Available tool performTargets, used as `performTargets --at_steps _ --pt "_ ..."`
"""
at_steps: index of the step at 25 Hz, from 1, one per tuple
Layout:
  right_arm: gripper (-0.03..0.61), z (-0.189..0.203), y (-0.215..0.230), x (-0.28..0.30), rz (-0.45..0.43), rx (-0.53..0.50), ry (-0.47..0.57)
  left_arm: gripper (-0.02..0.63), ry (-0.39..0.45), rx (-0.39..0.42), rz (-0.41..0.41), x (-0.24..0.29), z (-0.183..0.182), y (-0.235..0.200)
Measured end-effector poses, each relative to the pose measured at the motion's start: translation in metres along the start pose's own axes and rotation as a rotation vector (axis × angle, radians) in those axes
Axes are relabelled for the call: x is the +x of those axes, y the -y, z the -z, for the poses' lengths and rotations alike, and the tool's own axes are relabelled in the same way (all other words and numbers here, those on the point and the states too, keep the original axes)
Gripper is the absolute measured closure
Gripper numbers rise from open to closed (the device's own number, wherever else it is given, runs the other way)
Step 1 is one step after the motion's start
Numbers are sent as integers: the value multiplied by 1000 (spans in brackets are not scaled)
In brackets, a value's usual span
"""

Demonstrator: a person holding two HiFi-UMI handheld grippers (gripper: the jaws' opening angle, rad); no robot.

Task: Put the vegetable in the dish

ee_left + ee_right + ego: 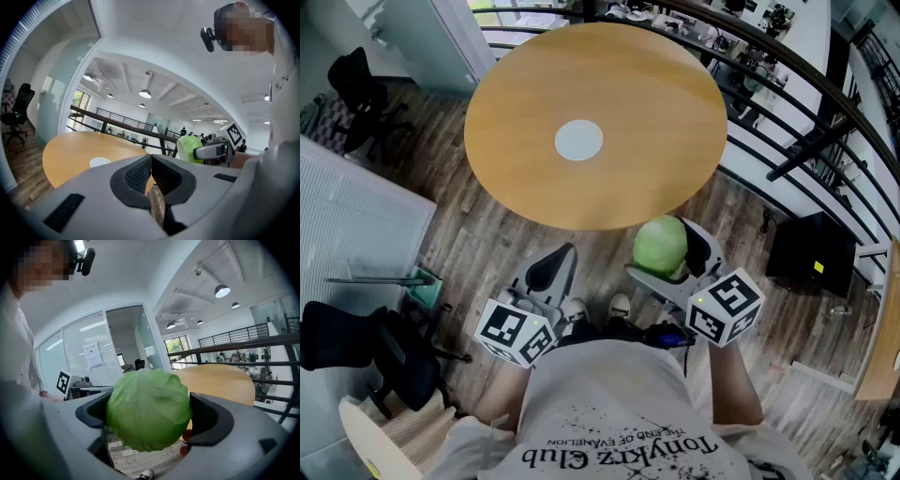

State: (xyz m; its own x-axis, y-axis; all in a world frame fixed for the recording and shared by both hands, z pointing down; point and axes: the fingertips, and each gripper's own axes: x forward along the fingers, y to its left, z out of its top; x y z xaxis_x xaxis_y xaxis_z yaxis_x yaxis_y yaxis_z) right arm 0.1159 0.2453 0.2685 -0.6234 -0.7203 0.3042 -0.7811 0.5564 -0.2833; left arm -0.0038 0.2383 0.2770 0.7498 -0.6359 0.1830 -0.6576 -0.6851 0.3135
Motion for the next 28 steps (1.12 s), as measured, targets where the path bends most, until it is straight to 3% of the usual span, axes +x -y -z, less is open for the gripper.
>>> performTargets --at_steps 16,22,28 --pt "83 5 -62 27 -26 -39 5 591 -26 10 -28 -52 7 -26" --pt "83 12 -67 35 4 -66 -5 591 -50 69 -32 -53 8 -30" --pt "83 20 -66 31 28 -56 -11 591 -48 45 -22 -54 11 -32"
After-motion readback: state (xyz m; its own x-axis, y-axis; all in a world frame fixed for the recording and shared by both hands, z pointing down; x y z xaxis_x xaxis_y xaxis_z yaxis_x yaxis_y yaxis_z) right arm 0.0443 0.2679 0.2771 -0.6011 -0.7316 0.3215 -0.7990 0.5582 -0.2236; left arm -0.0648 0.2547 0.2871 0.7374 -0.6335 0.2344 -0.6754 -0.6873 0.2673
